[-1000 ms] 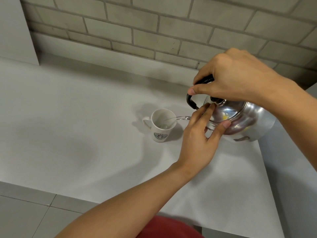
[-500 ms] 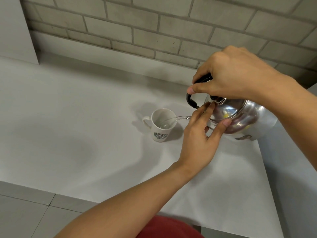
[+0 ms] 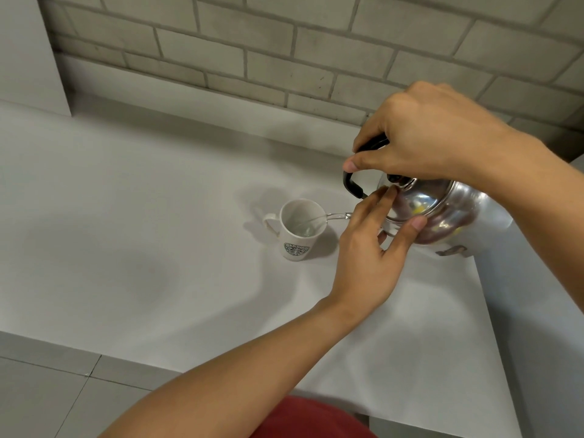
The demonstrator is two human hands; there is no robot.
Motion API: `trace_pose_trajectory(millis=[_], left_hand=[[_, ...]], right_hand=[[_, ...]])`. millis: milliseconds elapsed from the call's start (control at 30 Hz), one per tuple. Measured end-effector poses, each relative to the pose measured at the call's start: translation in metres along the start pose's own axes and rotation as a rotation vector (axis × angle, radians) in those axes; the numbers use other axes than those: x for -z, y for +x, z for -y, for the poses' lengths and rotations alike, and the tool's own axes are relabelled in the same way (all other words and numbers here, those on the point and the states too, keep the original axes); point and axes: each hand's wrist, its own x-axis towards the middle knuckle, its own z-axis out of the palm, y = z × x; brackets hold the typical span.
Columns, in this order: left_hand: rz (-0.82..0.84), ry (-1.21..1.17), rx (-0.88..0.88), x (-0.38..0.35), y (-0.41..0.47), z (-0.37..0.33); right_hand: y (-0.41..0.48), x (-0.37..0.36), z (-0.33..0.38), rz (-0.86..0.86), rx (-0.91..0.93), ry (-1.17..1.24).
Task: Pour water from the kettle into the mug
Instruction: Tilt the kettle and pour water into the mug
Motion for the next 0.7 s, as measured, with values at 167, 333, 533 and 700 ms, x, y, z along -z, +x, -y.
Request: trace_pose_trajectory(millis=[167,333,533,700], left_hand=[[-0.010,-0.001,-0.003,-0.0001,0.0006,0.0004],[-0.019,0.016,-0.025,0.0008,0.0008,0.0011],[-0.016,0.009,-0.018,0.0030,0.0003,0.0025],[0.007,0.037,0.008,0.0083,-0.0001,0.0055]], right_hand=[[0.0006,0.0011,0.0005,0.003,-0.002,-0.011],[0.0018,0.0020,0.0023,0.013,0.001,-0.014],[0.0030,-0.0005,0.0037,0.001,0.016,-0.018],[0.0013,-0.0070,-0.0002,-0.032,0.036,0.028]])
